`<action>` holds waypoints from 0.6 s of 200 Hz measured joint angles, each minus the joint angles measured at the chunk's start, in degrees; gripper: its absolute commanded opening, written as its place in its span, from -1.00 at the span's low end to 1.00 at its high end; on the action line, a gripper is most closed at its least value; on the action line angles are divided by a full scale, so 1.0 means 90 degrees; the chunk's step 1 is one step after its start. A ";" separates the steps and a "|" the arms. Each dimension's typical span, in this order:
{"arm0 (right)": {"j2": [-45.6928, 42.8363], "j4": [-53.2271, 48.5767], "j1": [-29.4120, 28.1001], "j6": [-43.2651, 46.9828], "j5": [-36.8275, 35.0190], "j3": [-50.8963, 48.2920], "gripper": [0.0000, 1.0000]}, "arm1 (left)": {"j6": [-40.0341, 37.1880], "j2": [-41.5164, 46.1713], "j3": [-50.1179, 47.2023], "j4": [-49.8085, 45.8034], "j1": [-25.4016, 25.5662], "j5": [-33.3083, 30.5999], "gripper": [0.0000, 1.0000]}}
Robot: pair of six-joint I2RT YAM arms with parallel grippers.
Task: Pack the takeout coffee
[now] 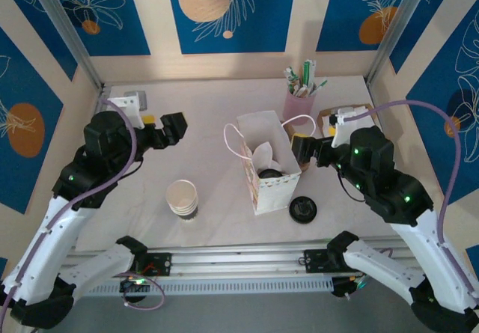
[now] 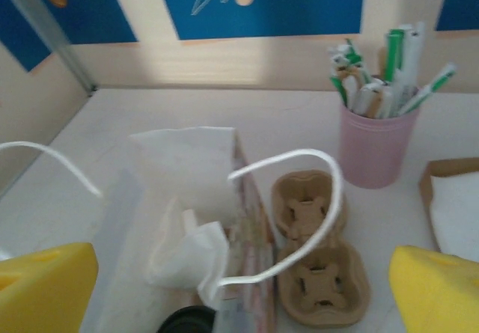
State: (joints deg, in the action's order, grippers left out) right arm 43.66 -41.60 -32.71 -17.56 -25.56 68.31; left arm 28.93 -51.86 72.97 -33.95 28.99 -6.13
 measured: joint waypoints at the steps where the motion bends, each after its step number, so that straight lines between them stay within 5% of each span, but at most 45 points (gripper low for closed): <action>1: -0.0007 0.0017 0.0024 0.0002 0.0000 -0.0022 0.98 | -0.0002 0.0000 -0.0010 -0.0002 -0.0002 -0.0017 1.00; 76: -0.0420 0.1409 0.3065 0.0036 0.1236 -0.2118 0.99 | -0.0221 -0.0301 -0.1345 0.0172 -0.1078 -0.1027 1.00; 120: -0.0617 0.2470 0.4068 -0.0153 0.1763 -0.3160 0.99 | -0.0619 -0.0034 -0.2484 0.1061 -0.1583 -0.1324 1.00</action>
State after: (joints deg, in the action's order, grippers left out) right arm 38.11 -19.38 3.90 -18.94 -9.69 39.88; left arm 23.35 -52.16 50.61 -24.40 14.74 -18.04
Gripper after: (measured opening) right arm 0.992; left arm 0.999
